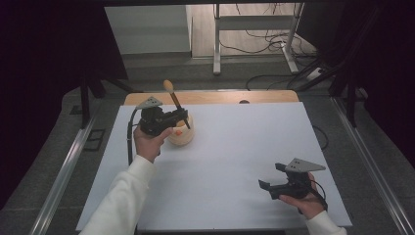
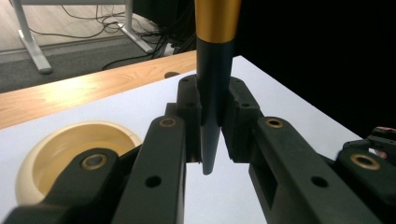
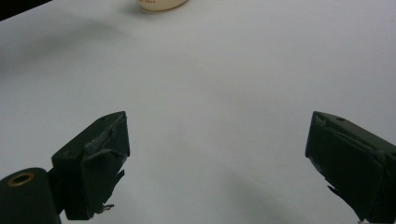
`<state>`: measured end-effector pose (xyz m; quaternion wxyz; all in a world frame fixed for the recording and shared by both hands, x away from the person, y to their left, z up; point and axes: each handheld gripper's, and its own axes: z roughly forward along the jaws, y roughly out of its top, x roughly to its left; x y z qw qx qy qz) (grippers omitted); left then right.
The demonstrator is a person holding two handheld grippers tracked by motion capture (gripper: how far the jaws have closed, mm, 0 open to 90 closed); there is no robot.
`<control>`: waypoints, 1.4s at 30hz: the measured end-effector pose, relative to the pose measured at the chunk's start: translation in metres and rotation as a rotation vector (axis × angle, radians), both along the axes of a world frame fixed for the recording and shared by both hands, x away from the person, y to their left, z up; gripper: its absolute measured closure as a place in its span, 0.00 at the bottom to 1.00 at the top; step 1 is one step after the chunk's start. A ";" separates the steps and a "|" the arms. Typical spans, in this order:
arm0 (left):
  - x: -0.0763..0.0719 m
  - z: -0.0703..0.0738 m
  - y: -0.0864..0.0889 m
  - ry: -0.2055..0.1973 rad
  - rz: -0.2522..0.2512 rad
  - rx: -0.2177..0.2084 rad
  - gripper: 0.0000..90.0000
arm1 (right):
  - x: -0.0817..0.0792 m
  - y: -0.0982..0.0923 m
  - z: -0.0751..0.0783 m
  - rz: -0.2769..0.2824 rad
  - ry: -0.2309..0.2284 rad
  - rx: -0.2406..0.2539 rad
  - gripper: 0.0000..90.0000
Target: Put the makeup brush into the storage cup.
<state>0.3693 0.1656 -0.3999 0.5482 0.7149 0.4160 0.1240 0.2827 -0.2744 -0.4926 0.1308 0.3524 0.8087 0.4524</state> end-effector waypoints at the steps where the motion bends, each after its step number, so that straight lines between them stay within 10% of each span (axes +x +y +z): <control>1: 0.001 0.000 0.001 0.001 0.003 -0.001 0.88 | 0.000 0.000 0.000 0.000 0.001 0.000 0.07; 42: 0.037 -0.023 0.019 0.040 0.127 0.029 0.88 | 0.000 0.001 -0.002 0.002 0.007 -0.015 0.08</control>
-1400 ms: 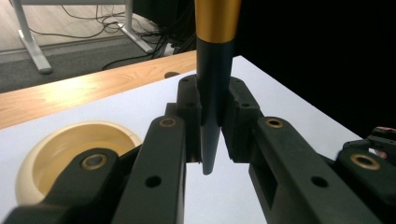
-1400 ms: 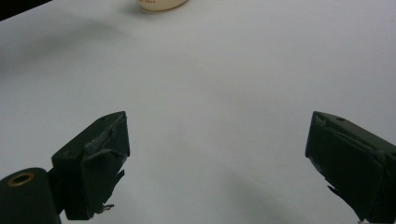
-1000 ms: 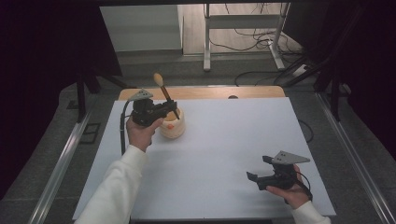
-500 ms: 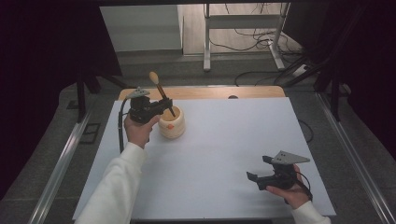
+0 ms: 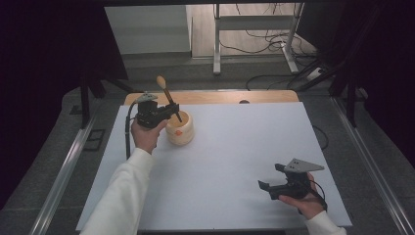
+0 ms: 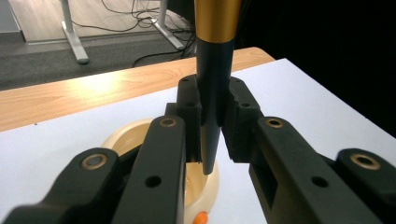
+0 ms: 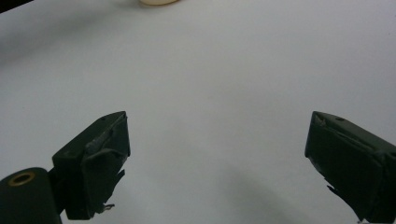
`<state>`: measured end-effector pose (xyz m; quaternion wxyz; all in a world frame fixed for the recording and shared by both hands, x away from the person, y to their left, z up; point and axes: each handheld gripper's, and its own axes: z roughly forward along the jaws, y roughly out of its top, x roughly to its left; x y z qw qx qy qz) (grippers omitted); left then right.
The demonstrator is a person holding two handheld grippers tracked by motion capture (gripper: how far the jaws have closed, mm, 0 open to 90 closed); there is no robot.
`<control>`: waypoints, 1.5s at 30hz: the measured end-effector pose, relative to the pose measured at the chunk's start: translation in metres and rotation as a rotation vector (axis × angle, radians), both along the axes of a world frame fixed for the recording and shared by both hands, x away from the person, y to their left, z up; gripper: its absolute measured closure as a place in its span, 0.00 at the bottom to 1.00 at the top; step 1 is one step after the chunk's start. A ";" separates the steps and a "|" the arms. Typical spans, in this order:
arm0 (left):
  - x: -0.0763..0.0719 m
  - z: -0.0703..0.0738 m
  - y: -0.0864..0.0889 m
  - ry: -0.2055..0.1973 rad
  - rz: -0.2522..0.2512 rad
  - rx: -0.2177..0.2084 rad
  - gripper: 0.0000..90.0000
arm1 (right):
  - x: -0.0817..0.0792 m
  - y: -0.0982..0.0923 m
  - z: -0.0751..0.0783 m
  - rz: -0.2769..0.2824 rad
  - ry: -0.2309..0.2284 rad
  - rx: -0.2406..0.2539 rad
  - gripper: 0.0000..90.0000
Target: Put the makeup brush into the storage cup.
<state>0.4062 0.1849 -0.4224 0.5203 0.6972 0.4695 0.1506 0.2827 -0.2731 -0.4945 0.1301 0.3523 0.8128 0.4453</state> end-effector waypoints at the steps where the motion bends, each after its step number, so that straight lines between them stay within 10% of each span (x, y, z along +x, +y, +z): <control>1: 0.001 -0.001 0.000 0.001 0.000 0.003 0.88 | 0.000 0.000 0.000 0.000 0.000 0.000 0.08; 45: 0.015 -0.042 -0.004 0.055 0.020 0.053 0.87 | 0.000 0.000 -0.001 0.002 0.008 -0.008 0.08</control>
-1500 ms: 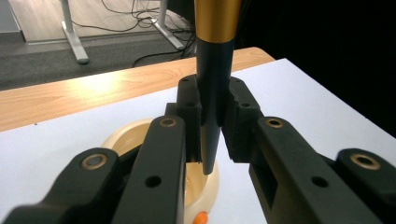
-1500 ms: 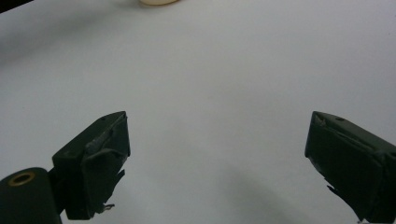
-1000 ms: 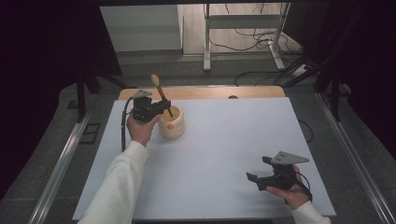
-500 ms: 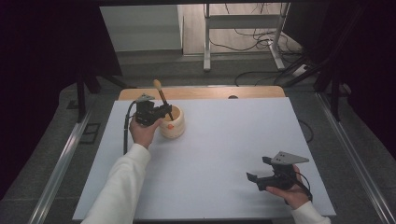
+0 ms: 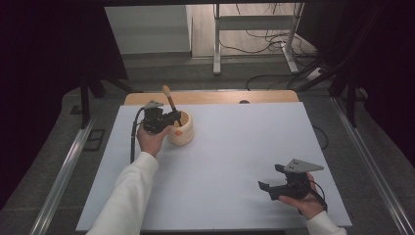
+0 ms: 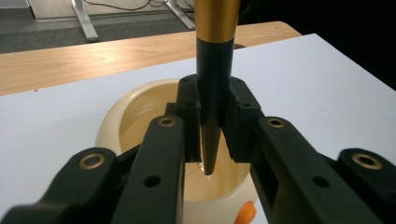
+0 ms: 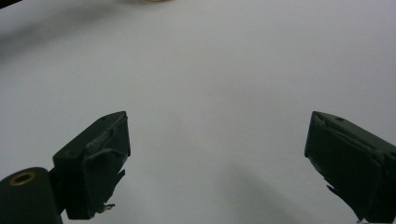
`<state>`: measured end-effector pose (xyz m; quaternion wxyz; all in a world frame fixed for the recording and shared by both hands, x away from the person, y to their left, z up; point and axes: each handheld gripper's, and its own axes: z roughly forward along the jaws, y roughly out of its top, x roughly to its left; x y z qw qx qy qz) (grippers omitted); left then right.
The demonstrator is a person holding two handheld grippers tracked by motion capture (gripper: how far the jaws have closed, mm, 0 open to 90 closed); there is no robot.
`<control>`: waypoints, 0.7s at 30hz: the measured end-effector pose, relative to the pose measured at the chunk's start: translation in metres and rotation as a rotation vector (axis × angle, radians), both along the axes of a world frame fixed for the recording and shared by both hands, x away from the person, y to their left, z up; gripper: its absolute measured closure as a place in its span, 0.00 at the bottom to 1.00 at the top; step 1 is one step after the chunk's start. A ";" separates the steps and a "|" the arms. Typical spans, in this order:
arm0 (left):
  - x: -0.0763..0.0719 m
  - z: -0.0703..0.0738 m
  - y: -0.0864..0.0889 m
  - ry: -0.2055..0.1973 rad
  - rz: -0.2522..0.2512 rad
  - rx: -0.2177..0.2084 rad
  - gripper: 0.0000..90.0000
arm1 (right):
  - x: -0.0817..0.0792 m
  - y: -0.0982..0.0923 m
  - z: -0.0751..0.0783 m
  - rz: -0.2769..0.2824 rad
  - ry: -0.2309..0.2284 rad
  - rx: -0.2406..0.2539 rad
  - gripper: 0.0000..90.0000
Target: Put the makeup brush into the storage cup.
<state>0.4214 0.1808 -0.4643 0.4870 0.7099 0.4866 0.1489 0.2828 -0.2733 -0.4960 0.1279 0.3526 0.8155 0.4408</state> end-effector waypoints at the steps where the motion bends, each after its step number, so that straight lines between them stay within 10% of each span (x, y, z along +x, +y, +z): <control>1: 0.000 0.000 0.000 0.001 0.000 0.004 0.87 | 0.000 0.000 0.000 0.000 0.000 0.000 0.08; 6: 0.000 0.000 0.000 -0.028 -0.007 -0.001 0.84 | 0.000 0.000 0.000 0.001 0.001 -0.001 0.08; 9: 0.000 0.002 -0.003 -0.051 0.037 0.026 0.36 | 0.000 0.000 0.000 0.001 0.001 0.000 0.08; 12: -0.002 0.004 -0.003 -0.053 0.071 0.064 0.17 | 0.000 0.000 0.000 0.002 0.001 0.001 0.08; 21: -0.006 0.005 0.002 -0.021 0.066 0.059 0.10 | -0.001 0.001 0.000 0.003 0.000 -0.002 0.08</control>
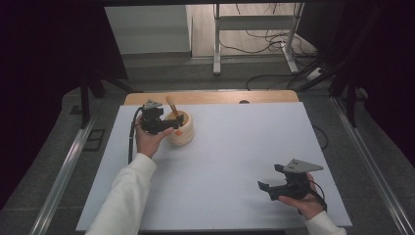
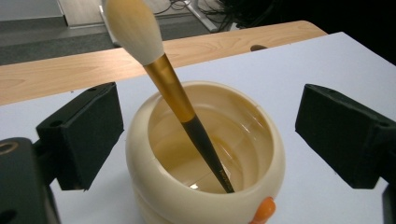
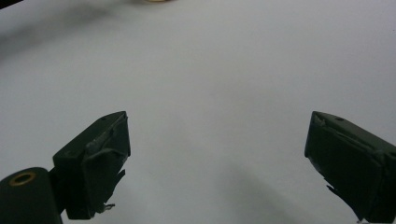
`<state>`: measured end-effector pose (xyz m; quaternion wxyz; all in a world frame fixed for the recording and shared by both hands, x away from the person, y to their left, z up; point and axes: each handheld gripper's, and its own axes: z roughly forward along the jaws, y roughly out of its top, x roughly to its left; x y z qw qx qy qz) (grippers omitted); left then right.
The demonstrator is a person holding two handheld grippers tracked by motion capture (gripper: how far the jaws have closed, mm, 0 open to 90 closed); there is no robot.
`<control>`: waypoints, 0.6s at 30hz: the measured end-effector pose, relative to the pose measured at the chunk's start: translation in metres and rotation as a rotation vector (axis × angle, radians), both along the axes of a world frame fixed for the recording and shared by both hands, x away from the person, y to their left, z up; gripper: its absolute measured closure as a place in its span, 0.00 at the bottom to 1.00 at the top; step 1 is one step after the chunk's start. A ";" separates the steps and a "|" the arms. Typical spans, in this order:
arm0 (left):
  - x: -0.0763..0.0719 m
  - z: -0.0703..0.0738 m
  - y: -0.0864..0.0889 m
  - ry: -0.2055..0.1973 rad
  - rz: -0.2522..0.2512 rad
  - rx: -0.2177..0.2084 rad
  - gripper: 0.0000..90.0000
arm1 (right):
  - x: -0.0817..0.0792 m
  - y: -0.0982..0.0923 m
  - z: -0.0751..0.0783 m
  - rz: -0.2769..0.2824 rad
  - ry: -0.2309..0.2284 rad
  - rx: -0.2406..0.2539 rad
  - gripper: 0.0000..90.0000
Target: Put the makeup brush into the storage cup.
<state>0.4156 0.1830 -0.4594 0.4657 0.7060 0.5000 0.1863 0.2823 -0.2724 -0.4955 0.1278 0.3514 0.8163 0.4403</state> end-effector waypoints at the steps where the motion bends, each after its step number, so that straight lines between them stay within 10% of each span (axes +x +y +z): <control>1: -0.001 0.001 0.000 0.000 -0.003 0.000 0.10 | 0.000 0.000 0.000 0.000 0.000 -0.001 0.08; 18: -0.029 0.012 0.001 -0.051 -0.043 -0.014 0.11 | 0.000 0.000 0.000 -0.001 -0.002 0.002 0.08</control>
